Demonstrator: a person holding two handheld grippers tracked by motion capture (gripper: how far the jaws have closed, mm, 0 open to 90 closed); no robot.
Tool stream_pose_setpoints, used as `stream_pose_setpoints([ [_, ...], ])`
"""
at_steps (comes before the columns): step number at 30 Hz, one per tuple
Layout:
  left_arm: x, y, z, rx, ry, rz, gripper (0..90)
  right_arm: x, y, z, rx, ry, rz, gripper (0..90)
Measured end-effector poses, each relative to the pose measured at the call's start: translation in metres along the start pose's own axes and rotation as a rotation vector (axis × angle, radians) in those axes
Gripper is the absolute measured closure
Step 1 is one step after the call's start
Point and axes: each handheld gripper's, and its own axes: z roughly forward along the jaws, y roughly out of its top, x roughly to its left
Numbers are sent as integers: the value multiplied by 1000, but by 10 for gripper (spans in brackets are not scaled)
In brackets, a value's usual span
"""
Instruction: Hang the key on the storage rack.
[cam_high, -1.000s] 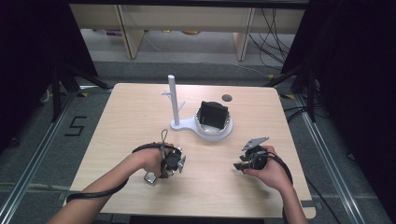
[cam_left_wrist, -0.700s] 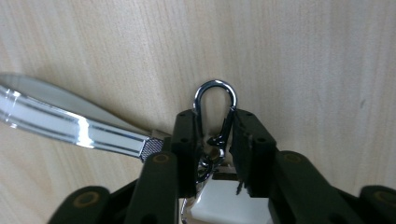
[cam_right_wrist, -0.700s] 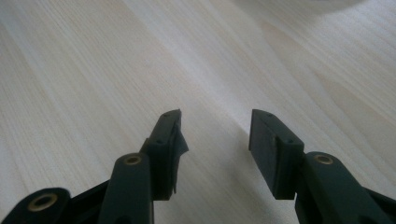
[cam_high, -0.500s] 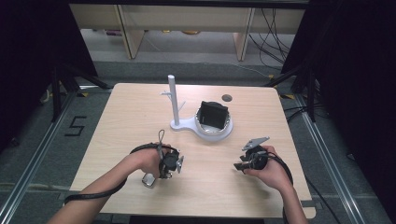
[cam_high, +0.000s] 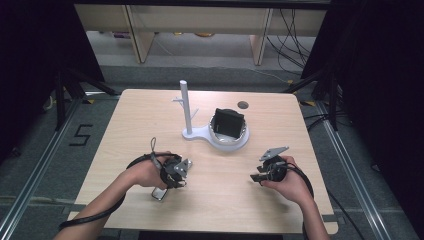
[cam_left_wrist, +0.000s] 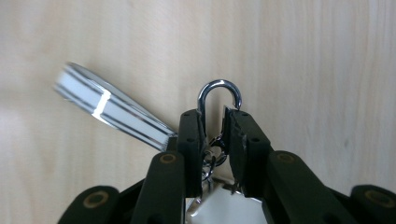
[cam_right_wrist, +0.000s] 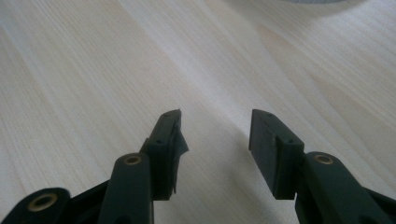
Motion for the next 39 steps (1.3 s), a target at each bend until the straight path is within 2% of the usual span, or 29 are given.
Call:
stream_pose_setpoints([
  [2, 2, -5, -4, -79, 45, -18, 746, -3, 0, -1, -4, -1, -31, 548],
  [4, 3, -8, -6, -142, 81, -40, 746, -2, 0, 0, -22, -4, -25, 548],
  [5, 1, -11, -7, -204, 108, -71, 746, -3, 0, -2, -7, 0, -28, 548],
  [7, 4, -17, -12, -237, 139, -68, 746, -4, 0, -2, -15, -7, -40, 548],
  [9, 3, -23, -16, -296, 176, -88, 746, -4, -1, -1, -18, -9, -35, 548],
  [10, 2, -26, -16, -357, 194, -131, 746, -6, 0, -2, -18, -11, -55, 549],
  [11, 1, -30, -16, -415, 206, -168, 746, -5, 0, -2, -10, -22, -43, 548],
  [12, 1, -34, -17, -490, 229, -223, 746, -3, -1, -2, -12, -9, -20, 548],
  [13, 0, -38, -20, -528, 240, -260, 746, -5, 0, -2, -15, -18, -42, 549],
  [14, 0, -40, -21, -566, 263, -287, 746, -5, 0, -2, -17, -22, -41, 550],
  [15, -1, -45, -23, -610, 281, -340, 746, -4, -1, -1, -36, -31, -36, 550],
  [16, -2, -47, -25, -639, 301, -359, 746, -1, -1, -1, -43, -20, -12, 552],
  [17, -3, -51, -27, -692, 334, -413, 746, -4, -1, -2, -50, -30, -39, 554],
  [19, -6, -56, -29, -735, 379, -461, 747, -4, 0, -5, -50, -33, -29, 556],
  [20, -8, -59, -31, -763, 409, -495, 747, -5, -1, -3, -79, -39, -35, 557],
  [21, -8, -60, -32, -782, 420, -504, 746, -4, -1, -4, -86, -33, -15, 558],
  [22, -10, -62, -33, -802, 436, -533, 746, -5, -1, -4, -94, -42, -25, 559],
  [23, -11, -65, -35, -835, 450, -551, 747, -4, -1, -4, -99, -46, -6, 559],
  [24, -11, -66, -36, -845, 467, -564, 747, -3, -1, -6, -98, -43, 19, 559],
  [26, -12, -70, -40, -857, 499, -590, 747, -4, -2, -6, -129, -60, 12, 560],
  [28, -13, -72, -42, -886, 520, -612, 747, -6, -2, -9, -136, -65, 12, 560],
  [29, -13, -73, -43, -892, 525, -622, 747, -8, -3, -9, -169, -77, 19, 560],
  [30, -14, -74, -43, -899, 533, -627, 747, -7, -3, -10, -176, -77, 37, 560],
  [33, -14, -77, -45, -907, 550, -641, 747, -11, -5, -10, -231, -93, 30, 562],
  [37, -14, -80, -46, -929, 564, -679, 747, -13, -9, -12, -259, -95, 73, 562],
  [38, -15, -80, -47, -921, 573, -685, 747, -14, -10, -11, -273, -104, 64, 562],
  [39, -15, -80, -47, -929, 580, -692, 747, -14, -11, -12, -275, -105, 93, 562],
])
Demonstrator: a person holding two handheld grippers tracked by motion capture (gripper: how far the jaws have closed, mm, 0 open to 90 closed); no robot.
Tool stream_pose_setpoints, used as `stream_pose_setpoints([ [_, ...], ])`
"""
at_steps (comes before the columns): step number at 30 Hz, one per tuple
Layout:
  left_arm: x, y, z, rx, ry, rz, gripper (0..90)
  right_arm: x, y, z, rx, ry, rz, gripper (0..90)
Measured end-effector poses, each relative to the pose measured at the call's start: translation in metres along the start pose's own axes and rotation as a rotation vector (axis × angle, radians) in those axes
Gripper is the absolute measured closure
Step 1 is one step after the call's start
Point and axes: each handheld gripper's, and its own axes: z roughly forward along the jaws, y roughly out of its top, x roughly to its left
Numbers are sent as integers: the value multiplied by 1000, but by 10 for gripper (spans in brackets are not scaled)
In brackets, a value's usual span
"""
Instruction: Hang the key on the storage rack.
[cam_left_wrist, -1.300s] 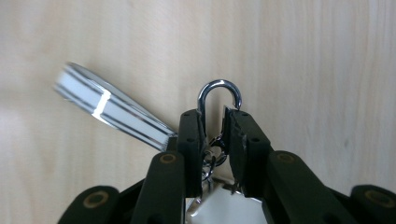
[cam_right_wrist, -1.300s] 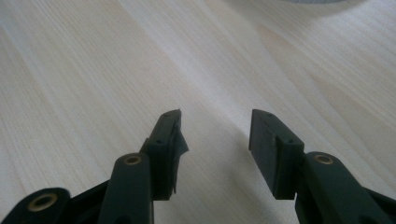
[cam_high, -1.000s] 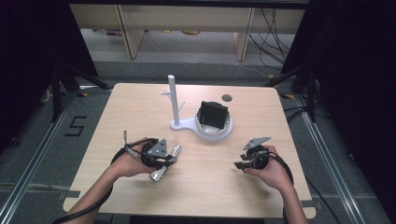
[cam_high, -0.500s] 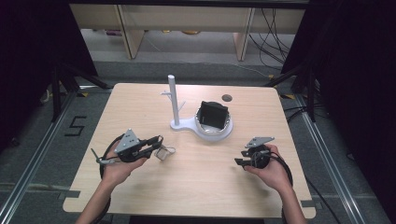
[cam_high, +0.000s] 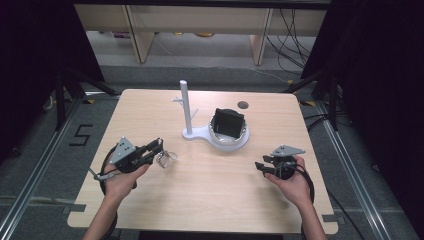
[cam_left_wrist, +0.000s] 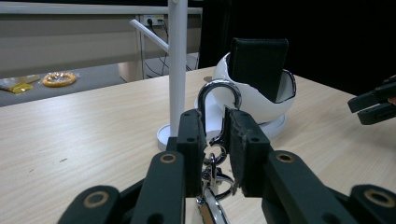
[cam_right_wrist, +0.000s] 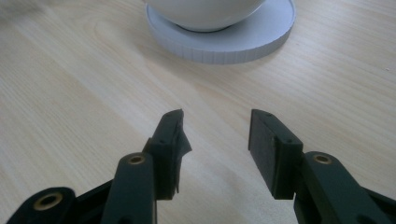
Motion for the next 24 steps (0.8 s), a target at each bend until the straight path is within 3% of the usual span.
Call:
stream_pose_setpoints([
  [7, 2, 3, -3, -30, 30, -14, 747, -2, -5, -1, -27, -8, 10, 561],
  [9, 2, 5, -5, -39, 41, -21, 747, 0, -6, -2, -18, -7, 47, 561],
  [12, 3, 9, -7, -64, 47, -25, 747, -1, -6, -2, -54, -17, 49, 561],
  [13, 4, 13, -8, -63, 52, -21, 747, -3, -5, -1, -65, -23, 30, 560],
  [15, 4, 17, -7, -90, 51, -20, 747, -3, -4, -2, -67, -7, 31, 559],
  [16, 4, 22, -9, -89, 57, -15, 747, 0, -4, -2, -76, -26, 60, 559],
  [22, 3, 35, -6, -116, 70, -14, 747, -3, -5, -4, -91, -41, 40, 557],
  [24, 2, 39, -4, -118, 71, -13, 747, -4, -5, -3, -84, -16, 39, 557],
])
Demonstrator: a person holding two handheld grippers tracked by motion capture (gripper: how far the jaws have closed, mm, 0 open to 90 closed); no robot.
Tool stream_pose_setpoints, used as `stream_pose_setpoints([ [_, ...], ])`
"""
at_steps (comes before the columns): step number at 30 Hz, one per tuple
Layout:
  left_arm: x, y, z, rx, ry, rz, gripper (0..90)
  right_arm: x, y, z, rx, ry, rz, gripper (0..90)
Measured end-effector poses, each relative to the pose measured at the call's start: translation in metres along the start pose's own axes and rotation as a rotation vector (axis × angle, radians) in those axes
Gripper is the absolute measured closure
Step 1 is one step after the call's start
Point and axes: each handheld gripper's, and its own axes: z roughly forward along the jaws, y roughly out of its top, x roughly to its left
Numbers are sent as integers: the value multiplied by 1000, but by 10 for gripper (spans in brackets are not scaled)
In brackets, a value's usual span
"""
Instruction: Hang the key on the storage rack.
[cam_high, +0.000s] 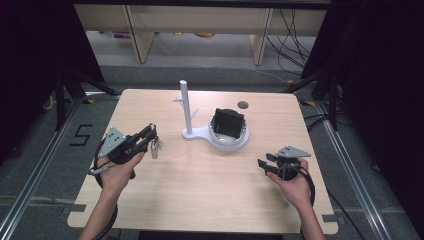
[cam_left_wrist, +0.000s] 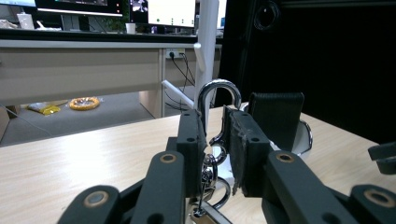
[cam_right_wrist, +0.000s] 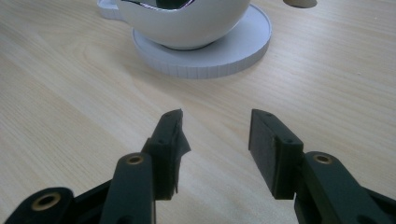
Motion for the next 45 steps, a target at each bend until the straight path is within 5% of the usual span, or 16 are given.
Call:
stream_pose_setpoints([
  [10, 1, 5, 20, 3, 0, 1, 747, 2, 0, 0, -6, -12, 22, 557],
  [12, 2, 6, 23, 4, 2, -5, 747, -1, 0, 0, -19, -41, -20, 557],
  [27, 7, 12, 52, 19, 2, 7, 746, -1, -1, 2, 4, 6, 4, 556],
  [33, 9, 17, 61, 22, -1, 17, 746, -2, -1, 1, 1, -11, -11, 555],
  [36, 9, 19, 64, 19, -3, 16, 746, 1, -1, 0, 3, -26, 27, 555],
  [37, 9, 19, 65, 19, -3, 17, 746, -2, -1, 0, -7, -33, -5, 555],
  [45, 9, 24, 72, 18, -8, 26, 746, -2, -1, 0, -10, -33, -5, 555],
])
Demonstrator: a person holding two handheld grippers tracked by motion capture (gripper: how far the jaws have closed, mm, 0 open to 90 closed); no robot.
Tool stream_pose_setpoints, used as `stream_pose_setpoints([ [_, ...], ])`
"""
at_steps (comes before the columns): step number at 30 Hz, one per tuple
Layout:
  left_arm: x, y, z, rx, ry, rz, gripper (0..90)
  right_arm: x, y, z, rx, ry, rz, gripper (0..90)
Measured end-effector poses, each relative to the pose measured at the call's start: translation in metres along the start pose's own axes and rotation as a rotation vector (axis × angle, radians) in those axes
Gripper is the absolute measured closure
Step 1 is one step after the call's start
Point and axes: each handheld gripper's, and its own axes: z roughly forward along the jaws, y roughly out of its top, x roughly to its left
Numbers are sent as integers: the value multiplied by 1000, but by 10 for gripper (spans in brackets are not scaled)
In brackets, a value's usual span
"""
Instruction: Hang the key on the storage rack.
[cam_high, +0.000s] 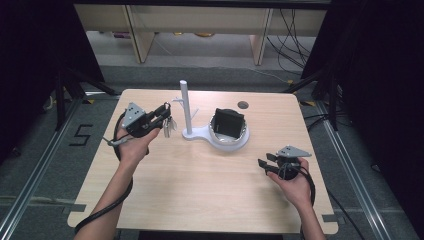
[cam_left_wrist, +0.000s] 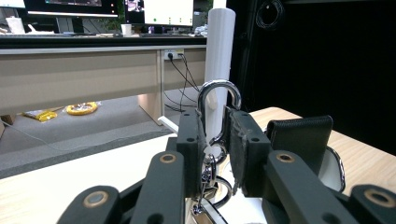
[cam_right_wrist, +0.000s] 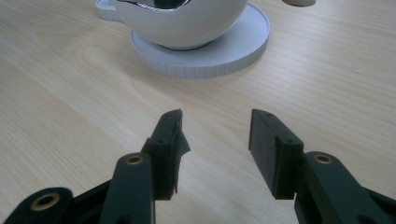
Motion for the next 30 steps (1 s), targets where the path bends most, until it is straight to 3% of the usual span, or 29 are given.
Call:
stream_pose_setpoints([
  [16, -1, 6, 15, 15, -11, 5, 745, 0, 0, 0, 3, 6, 3, 554],
  [17, -2, 6, 16, 17, -9, 2, 745, 2, -1, 0, 13, 6, 32, 553],
  [24, -1, 6, 22, 27, -12, 0, 744, 0, -1, 1, 6, 6, 3, 552],
  [30, 3, 5, 23, 32, -4, -9, 744, 0, -1, 0, 12, 16, 14, 552],
])
